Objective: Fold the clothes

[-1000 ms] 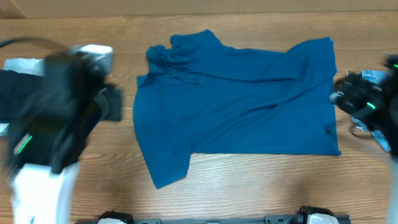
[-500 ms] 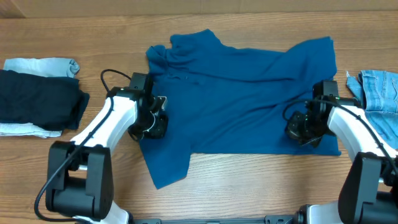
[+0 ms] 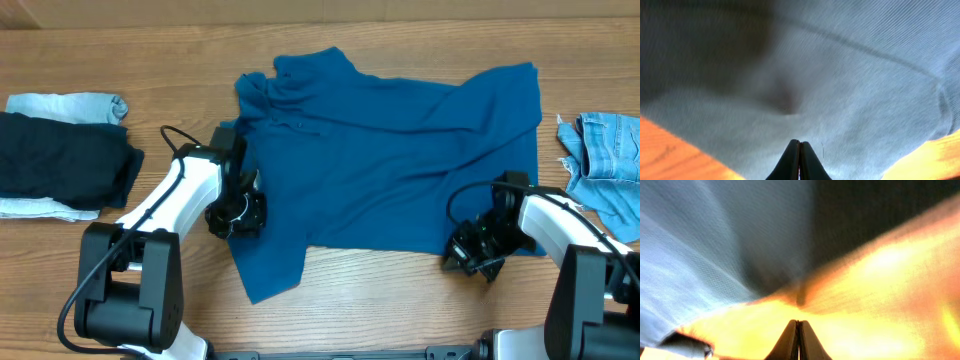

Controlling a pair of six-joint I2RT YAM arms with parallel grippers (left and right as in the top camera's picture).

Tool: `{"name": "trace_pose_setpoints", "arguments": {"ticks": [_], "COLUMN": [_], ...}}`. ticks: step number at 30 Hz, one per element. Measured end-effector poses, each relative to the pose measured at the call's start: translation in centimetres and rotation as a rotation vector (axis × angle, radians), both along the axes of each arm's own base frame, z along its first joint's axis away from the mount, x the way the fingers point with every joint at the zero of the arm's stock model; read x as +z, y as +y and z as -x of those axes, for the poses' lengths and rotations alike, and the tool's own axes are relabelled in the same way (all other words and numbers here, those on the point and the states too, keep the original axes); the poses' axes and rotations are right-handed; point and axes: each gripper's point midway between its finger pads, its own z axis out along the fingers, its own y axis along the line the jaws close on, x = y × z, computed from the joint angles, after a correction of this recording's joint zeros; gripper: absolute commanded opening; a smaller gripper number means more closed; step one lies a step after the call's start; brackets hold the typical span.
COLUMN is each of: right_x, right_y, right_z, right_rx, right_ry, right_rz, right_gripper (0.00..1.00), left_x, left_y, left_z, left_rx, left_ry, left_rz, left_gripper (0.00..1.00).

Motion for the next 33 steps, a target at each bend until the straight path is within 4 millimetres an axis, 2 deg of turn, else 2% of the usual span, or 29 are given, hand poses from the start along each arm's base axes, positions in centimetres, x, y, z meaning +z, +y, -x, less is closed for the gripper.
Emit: {"name": "trace_pose_setpoints", "arguments": {"ticks": [3, 6, 7, 9, 10, 12, 13, 14, 15, 18, 21, 22, 25, 27, 31, 32, 33], "right_x": [2.0, 5.0, 5.8, 7.8, 8.3, 8.7, 8.3, 7.6, 6.8, 3.1, -0.6, -1.1, -1.2, -1.1, -1.0, -1.0, -1.0], "right_y": [0.1, -0.3, -0.6, -1.0, -1.2, -1.5, -1.6, -1.7, -1.7, -1.8, -1.8, -1.7, -1.7, -1.7, -1.3, -1.1, -1.1], "right_z": [0.6, -1.1, -2.3, -5.0, -6.0, -8.4, -9.0, -9.5, -10.0, -10.3, -9.4, -9.1, -9.1, -8.4, -3.8, -2.1, -1.4], "right_rx": [-0.006, -0.001, 0.008, 0.031, 0.036, 0.039, 0.040, 0.042, 0.043, 0.028, 0.013, 0.005, -0.005, -0.006, -0.028, -0.033, -0.037], "right_ry": [-0.034, -0.259, -0.361, -0.558, -0.620, -0.711, -0.709, -0.702, -0.690, -0.575, -0.436, -0.410, -0.391, -0.354, -0.133, -0.057, -0.026], "right_rz": [0.003, 0.047, 0.066, 0.098, 0.109, 0.122, 0.122, 0.121, 0.119, 0.101, 0.086, 0.076, 0.066, 0.064, 0.055, 0.054, 0.056], "right_gripper": [0.04, 0.04, 0.04, 0.04, 0.04, 0.04, 0.04, 0.04, 0.04, 0.04, 0.04, 0.04, 0.04, 0.04, 0.04, 0.04, 0.04], "left_x": [0.1, 0.0, -0.1, -0.2, -0.3, -0.1, 0.3, 0.5, 0.7, 0.8, 0.3, 0.1, -0.3, -0.4, -0.8, -0.8, -0.8], "left_y": [1.6, 3.8, 3.8, 3.1, 2.6, 1.2, 0.2, -0.3, -0.7, -1.1, 0.0, 0.2, 0.5, 0.7, 2.5, 3.0, 3.8], "left_z": [1.0, 1.0, 0.3, -1.5, -2.2, -3.8, -4.6, -4.9, -5.1, -5.3, -5.3, -5.3, -5.2, -5.2, -3.1, -2.9, -2.9], "left_rx": [0.045, 0.107, 0.107, 0.070, 0.057, 0.039, 0.032, 0.028, 0.025, 0.002, -0.012, -0.019, -0.057, -0.064, -0.031, -0.010, 0.021], "left_ry": [0.057, 0.070, 0.043, -0.039, -0.072, -0.141, -0.179, -0.191, -0.202, -0.217, -0.221, -0.220, -0.229, -0.229, -0.135, -0.124, -0.115], "left_rz": [-0.027, -0.053, -0.037, 0.006, 0.027, 0.095, 0.154, 0.184, 0.213, 0.237, 0.157, 0.133, 0.056, 0.031, -0.069, -0.091, -0.115], "left_gripper": [0.04, 0.04, 0.15, 0.57, 0.70, 0.78, 0.44, 0.19, 0.04, 0.04, 0.04, 0.04, 0.04, 0.04, 0.04, 0.04, 0.04]}}
